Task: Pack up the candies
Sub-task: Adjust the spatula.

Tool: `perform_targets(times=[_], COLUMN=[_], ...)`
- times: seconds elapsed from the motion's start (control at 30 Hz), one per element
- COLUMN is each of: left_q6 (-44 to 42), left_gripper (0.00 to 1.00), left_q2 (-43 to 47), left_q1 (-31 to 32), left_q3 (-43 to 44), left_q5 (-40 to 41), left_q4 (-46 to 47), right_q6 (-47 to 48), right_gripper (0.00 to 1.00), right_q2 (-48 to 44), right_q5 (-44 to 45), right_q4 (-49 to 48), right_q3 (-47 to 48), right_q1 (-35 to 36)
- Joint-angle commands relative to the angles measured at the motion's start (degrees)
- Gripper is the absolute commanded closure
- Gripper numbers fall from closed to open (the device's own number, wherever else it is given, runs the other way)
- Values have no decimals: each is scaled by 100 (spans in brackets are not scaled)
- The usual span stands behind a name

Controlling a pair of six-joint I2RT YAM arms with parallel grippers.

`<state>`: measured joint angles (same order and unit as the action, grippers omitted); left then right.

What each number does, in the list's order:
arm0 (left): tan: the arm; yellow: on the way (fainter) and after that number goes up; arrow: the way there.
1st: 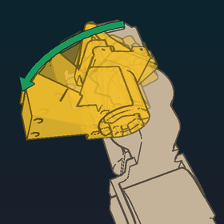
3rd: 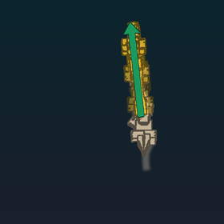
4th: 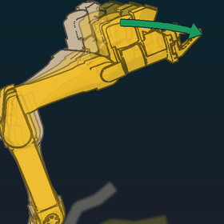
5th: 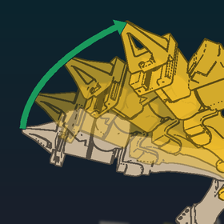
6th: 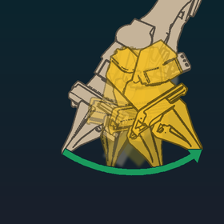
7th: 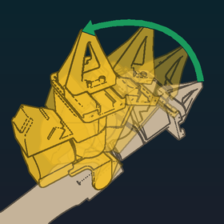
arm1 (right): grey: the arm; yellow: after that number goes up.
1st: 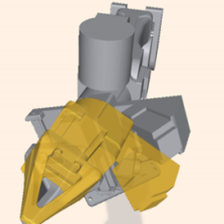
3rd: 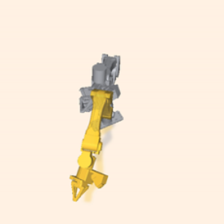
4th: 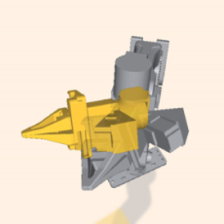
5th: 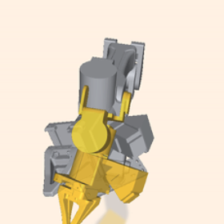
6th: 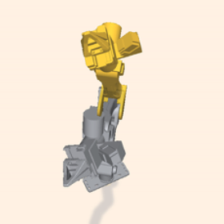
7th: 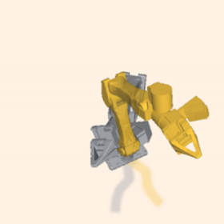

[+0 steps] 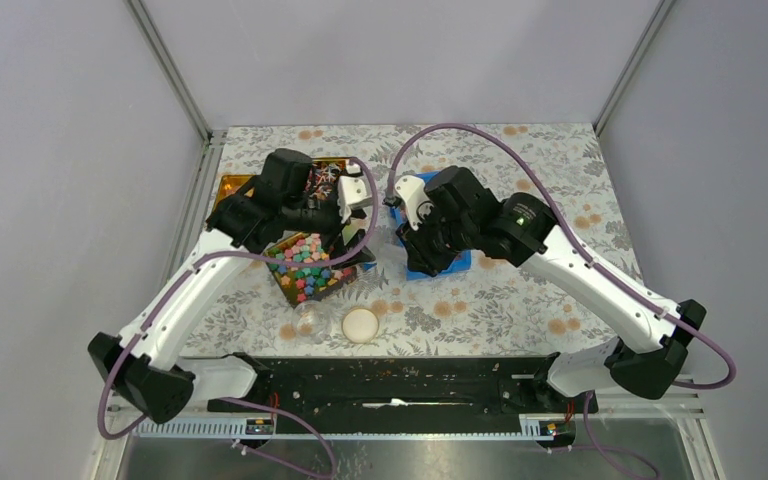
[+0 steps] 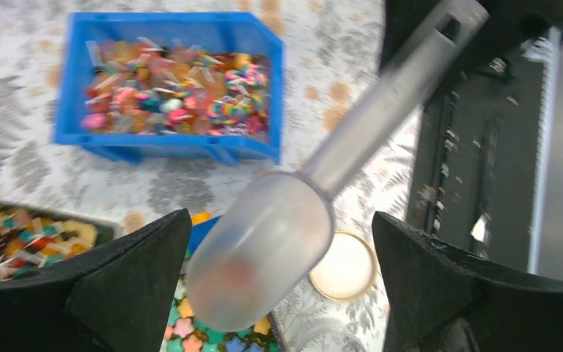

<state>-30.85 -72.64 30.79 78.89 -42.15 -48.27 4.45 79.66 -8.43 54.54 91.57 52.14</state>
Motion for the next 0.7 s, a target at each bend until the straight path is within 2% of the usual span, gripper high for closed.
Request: perform_targets(times=[0.0, 0.13, 0.2, 0.27, 0.4, 0.53, 0.67], left_q6=[1079, 2702, 3587, 4370, 5446, 6695, 7638], left_gripper=[1, 1, 1, 1, 1, 2, 11], left_q2=[521, 705, 666, 569, 160, -518, -1158], left_q1=[-12, -5, -19, -76, -289, -588, -638], left_q3=[-338, -643, -555, -415, -202, -28, -67], left_q5=[1385, 3223, 4091, 4434, 3441, 2045, 907], left_q4=[1473, 2372, 2321, 2153, 1968, 1919, 2298], right_q6=[-604, -964, -1074, -1122, -1223, -1362, -1521], right_gripper=[100, 100, 100, 100, 100, 100, 100], right_q2=[-202, -374, -428, -506, -599, -684, -786], right_q5=[-33, -120, -161, -160, -139, 10, 63], right_q4=[-493, -742, -763, -768, -767, -756, -738], right_q3=[-265, -547, -655, -726, -780, -764, -796], right_q1=[-123, -438, -603, -749, -958, -1086, -1253])
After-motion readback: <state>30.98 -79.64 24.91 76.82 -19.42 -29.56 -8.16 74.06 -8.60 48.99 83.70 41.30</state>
